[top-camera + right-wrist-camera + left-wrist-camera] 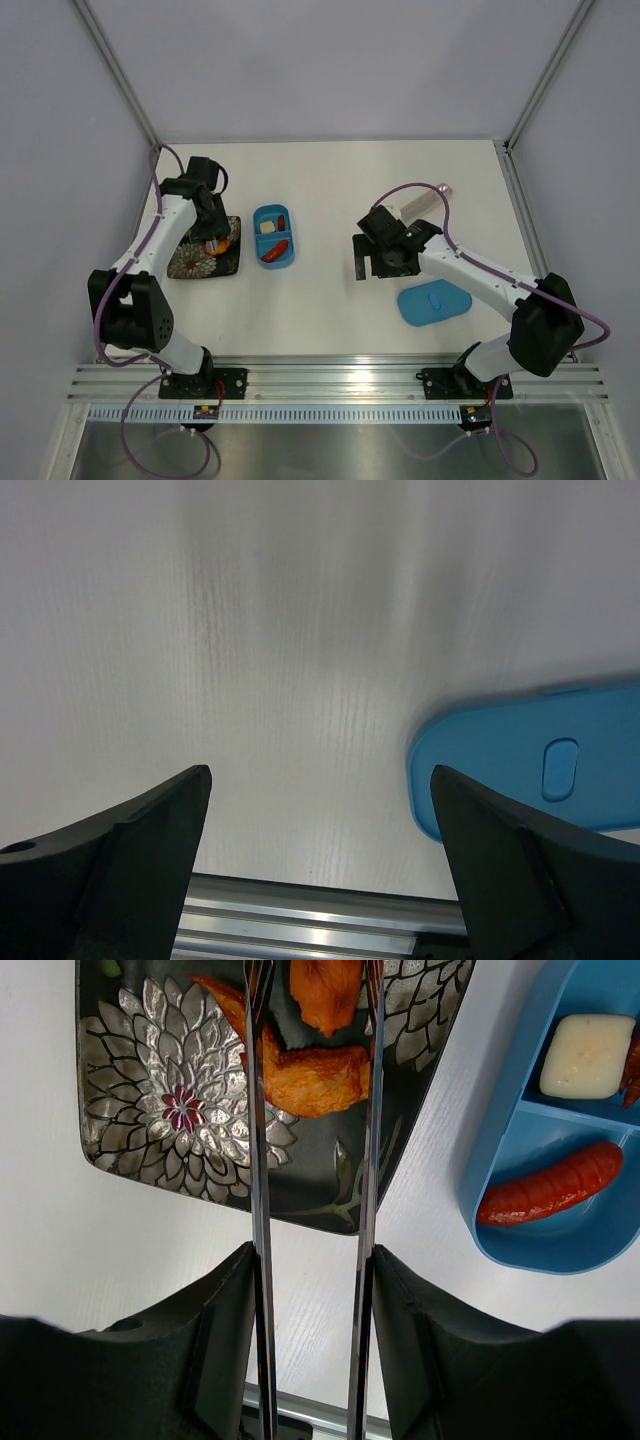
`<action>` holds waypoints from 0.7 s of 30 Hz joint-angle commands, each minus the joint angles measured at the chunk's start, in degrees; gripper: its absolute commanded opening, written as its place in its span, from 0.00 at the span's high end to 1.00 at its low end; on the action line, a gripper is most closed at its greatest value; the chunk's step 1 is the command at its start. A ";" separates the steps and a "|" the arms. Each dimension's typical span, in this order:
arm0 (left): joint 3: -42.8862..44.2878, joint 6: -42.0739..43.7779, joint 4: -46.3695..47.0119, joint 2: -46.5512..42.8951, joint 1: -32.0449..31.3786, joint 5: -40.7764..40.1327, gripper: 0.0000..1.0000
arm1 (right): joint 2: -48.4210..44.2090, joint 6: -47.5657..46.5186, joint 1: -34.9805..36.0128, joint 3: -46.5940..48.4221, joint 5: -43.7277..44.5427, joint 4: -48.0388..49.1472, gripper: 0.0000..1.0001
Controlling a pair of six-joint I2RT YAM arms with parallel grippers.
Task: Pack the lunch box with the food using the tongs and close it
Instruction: Pick up the fake food from the plate.
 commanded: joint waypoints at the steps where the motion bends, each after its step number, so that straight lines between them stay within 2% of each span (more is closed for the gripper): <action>1: -0.68 0.74 2.78 0.65 0.57 0.30 0.51 | 0.30 -0.13 -0.14 2.61 -0.30 -0.30 0.01; 11: -1.74 0.83 4.19 1.27 0.83 2.14 0.51 | 0.56 -0.13 -0.14 2.96 -0.47 -0.21 0.01; 21: -0.51 0.57 2.26 -0.49 0.75 1.44 0.63 | 0.39 -0.13 -0.14 2.53 -0.65 0.14 0.01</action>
